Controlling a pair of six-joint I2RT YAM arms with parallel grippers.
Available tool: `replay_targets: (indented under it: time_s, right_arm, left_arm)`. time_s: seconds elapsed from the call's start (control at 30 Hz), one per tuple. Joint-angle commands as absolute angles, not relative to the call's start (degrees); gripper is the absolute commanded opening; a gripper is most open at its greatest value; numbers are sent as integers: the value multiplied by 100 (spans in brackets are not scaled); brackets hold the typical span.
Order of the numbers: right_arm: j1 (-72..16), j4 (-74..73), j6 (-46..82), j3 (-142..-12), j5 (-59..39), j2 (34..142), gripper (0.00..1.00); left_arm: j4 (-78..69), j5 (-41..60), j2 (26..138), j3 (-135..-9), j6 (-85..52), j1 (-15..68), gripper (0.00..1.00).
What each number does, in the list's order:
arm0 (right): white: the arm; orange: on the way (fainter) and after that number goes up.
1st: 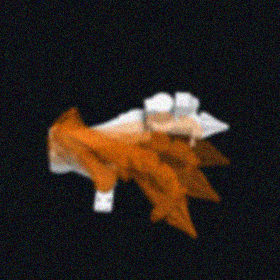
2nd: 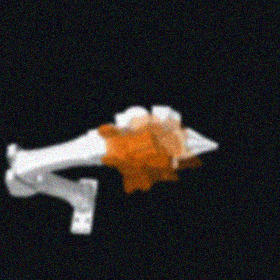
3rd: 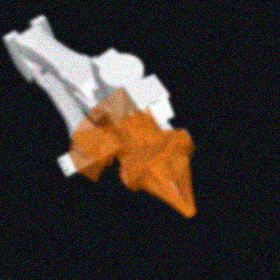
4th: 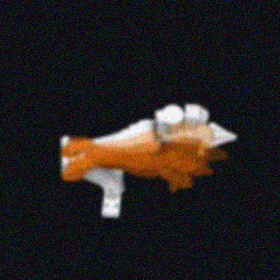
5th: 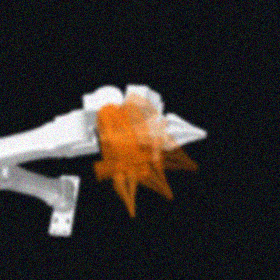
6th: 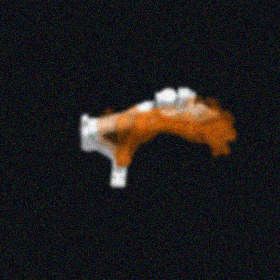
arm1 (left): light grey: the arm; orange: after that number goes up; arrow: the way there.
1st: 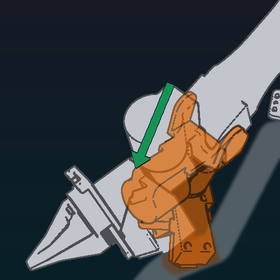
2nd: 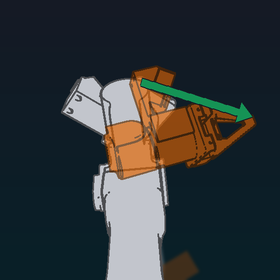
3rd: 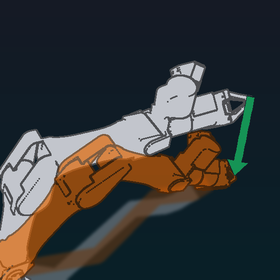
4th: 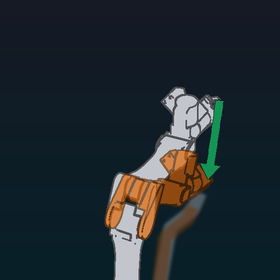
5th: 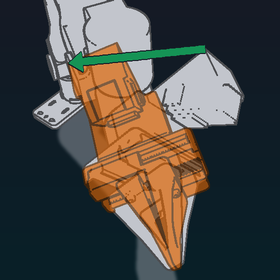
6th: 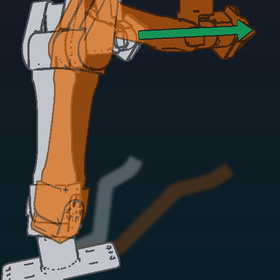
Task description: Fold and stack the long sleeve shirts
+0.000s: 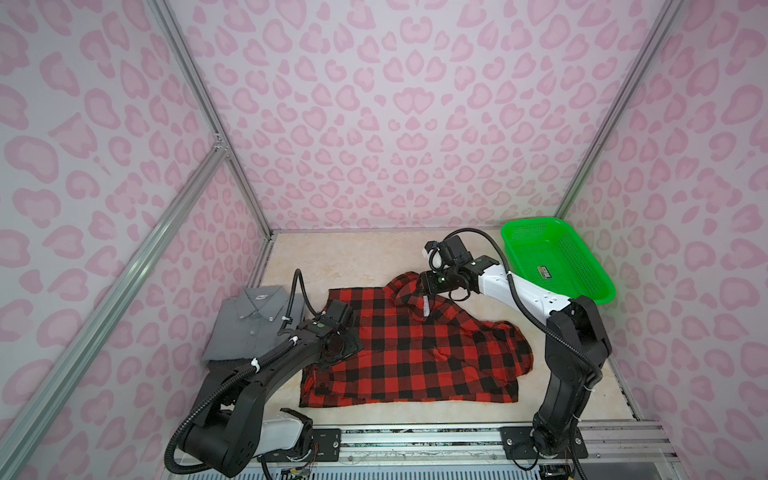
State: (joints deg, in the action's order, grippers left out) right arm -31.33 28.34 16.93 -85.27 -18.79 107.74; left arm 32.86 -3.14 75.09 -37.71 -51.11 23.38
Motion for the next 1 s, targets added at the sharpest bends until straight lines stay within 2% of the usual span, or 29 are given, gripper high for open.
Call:
replay_targets:
  time_s: [0.0, 0.1, 0.13, 0.2, 0.33, 0.4, 0.7, 0.83, 0.97]
  right_arm:
    - [-3120, 2924, 1791, -8850, -2250, 11108, 53]
    - [-3069, 2650, 1967, -8965, -2484, 11367, 53]
    - [-3036, 2607, 2054, -9035, -2572, 11466, 50]
    - [-2991, 2548, 2138, -9101, -2583, 11530, 40]
    - [-2859, 2229, 2082, -8999, -2455, 11180, 8]
    - [-2802, 2200, 1884, -9086, -2341, 10972, 0]
    - [-2280, 1850, 1266, -9158, -2312, 10203, 0]
    - [-1980, 1072, 1432, -8678, -2646, 9857, 0]
    - [-1925, 947, 1349, -8675, -2910, 9803, 0]
  left_arm:
    - [3377, -446, 7466, -3841, -5076, 2332, 92]
    - [3376, -448, 7482, -3831, -5063, 2331, 92]
    - [3375, -453, 7497, -3825, -5058, 2330, 92]
    - [3406, -466, 7497, -3864, -5041, 2329, 92]
    - [3514, -578, 7471, -4029, -4972, 2308, 92]
    - [3602, -654, 7503, -4221, -4893, 2251, 92]
    - [3869, -878, 8184, -5611, -4408, 1644, 92]
    - [3992, -861, 8951, -6388, -4248, 1252, 93]
    - [4232, -954, 9829, -7274, -4166, 1085, 92]
